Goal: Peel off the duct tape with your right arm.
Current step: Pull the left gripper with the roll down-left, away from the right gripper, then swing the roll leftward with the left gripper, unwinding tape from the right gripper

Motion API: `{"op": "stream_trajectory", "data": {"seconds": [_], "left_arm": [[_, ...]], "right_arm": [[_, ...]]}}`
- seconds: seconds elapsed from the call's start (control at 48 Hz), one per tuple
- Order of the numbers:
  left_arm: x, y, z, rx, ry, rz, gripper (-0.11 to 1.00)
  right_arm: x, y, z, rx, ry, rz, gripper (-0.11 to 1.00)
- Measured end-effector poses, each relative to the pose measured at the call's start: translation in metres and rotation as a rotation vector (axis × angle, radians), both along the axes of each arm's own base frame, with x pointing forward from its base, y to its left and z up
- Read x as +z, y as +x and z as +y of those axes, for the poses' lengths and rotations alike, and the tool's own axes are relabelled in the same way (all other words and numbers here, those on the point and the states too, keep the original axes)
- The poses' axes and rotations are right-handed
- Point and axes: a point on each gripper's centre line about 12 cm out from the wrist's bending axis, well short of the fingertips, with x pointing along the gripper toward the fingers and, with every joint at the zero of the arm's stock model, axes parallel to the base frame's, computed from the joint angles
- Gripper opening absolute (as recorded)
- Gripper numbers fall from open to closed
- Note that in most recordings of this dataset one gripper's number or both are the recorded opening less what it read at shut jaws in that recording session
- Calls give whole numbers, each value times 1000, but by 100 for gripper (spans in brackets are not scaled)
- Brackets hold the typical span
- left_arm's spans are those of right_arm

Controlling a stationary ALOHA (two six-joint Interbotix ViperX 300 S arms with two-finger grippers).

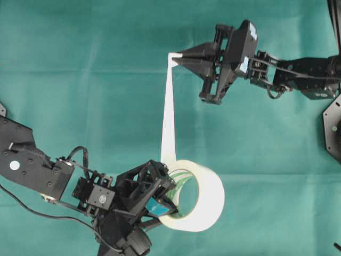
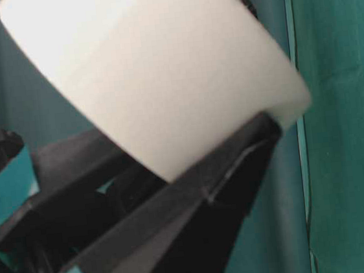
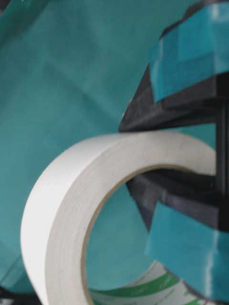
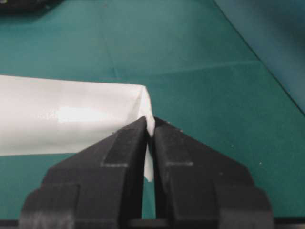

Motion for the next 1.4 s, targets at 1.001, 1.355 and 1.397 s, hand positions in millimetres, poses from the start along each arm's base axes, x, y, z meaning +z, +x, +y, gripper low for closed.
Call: {"op": "stream_trajectory", "data": {"seconds": [1.001,1.355,1.397], "left_arm": [[26,-20,9,-80,33,-360,21],[35,-21,7,-84,19,-424,21],[35,-21,7,-84,19,-424,21]], "right_arm": [[-5,-1,1,2,20,45,-9],[-13,1,0,3,33,83,-9],[-14,1,0,3,34,86,-9]]}}
